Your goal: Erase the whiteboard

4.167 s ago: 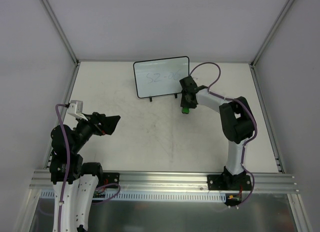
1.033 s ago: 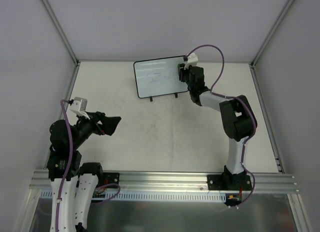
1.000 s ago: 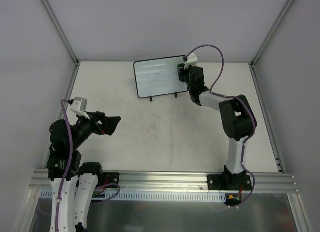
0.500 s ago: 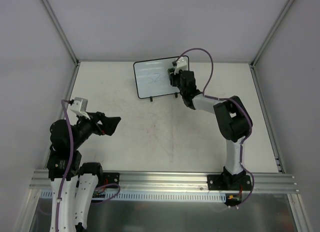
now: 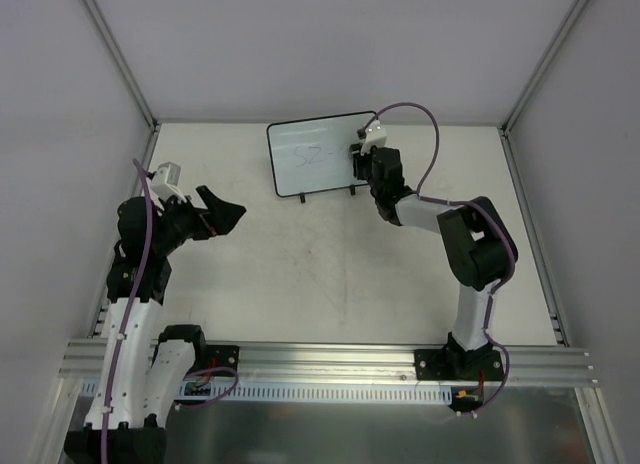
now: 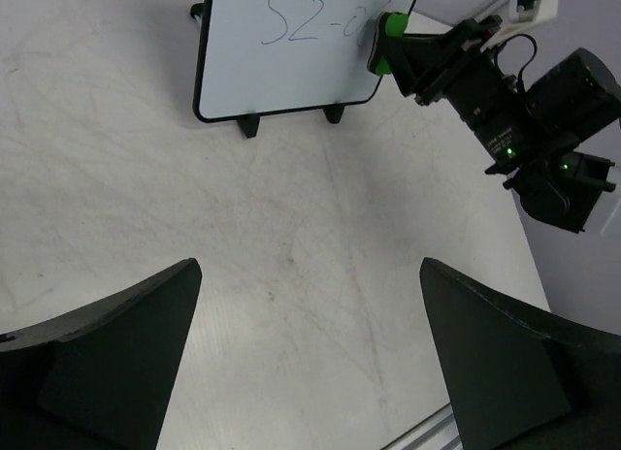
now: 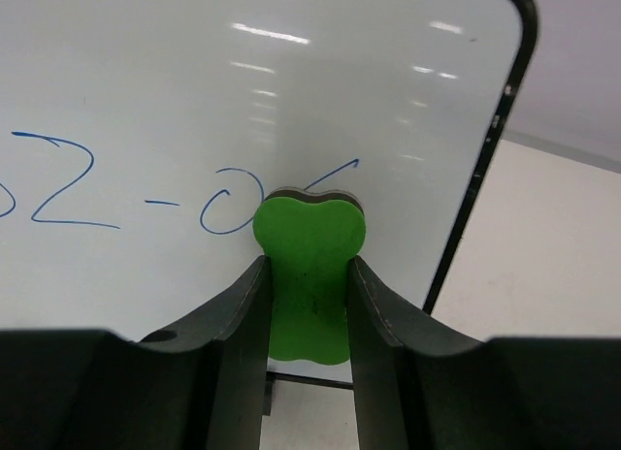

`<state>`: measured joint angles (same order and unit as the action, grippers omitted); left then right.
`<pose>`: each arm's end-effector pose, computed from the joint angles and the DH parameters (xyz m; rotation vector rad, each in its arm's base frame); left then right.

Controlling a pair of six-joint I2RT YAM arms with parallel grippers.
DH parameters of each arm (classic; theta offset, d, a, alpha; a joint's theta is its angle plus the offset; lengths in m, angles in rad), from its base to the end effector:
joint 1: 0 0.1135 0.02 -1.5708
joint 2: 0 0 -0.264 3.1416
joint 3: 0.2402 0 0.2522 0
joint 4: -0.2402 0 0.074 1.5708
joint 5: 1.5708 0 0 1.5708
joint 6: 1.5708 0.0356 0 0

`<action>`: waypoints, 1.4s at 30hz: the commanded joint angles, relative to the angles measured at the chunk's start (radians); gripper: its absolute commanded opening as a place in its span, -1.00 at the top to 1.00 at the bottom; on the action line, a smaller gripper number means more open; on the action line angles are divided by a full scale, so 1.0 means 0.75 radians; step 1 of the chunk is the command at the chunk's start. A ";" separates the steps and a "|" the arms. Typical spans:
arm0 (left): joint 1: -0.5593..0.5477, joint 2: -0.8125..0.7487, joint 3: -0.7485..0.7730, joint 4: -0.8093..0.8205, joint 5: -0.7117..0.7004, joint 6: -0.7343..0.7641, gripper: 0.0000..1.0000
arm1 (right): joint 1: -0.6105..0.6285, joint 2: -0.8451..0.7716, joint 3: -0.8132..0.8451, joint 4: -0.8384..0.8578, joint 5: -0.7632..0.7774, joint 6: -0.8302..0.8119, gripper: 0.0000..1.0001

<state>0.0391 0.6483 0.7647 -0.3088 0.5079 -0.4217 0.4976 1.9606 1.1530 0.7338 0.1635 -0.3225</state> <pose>0.1496 -0.0115 0.3409 -0.0354 1.7946 -0.7223 0.3910 0.2058 0.2141 -0.5390 1.5527 -0.0007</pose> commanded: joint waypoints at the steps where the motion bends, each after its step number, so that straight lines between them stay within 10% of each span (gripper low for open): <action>1: 0.003 0.127 0.005 0.288 0.039 -0.200 -0.98 | -0.017 -0.158 -0.038 0.142 0.026 0.009 0.99; 13: -0.001 0.922 0.025 1.211 0.247 -0.184 -0.98 | -0.064 -0.340 -0.071 0.034 -0.103 0.099 0.99; 22: 0.019 1.630 0.532 1.822 0.656 -0.372 -0.86 | -0.066 -0.383 -0.046 -0.039 -0.165 0.113 0.99; 33: 0.019 1.811 0.891 1.510 0.697 -0.139 -0.87 | -0.077 -0.383 -0.048 -0.046 -0.187 0.125 1.00; 42: 0.019 1.899 0.971 1.402 0.744 -0.004 -0.34 | -0.085 -0.336 -0.028 -0.046 -0.179 0.136 0.99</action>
<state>0.0414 2.0544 1.4616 0.7452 1.0103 -0.5026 0.4446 1.7145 1.0954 0.6727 0.0364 -0.2356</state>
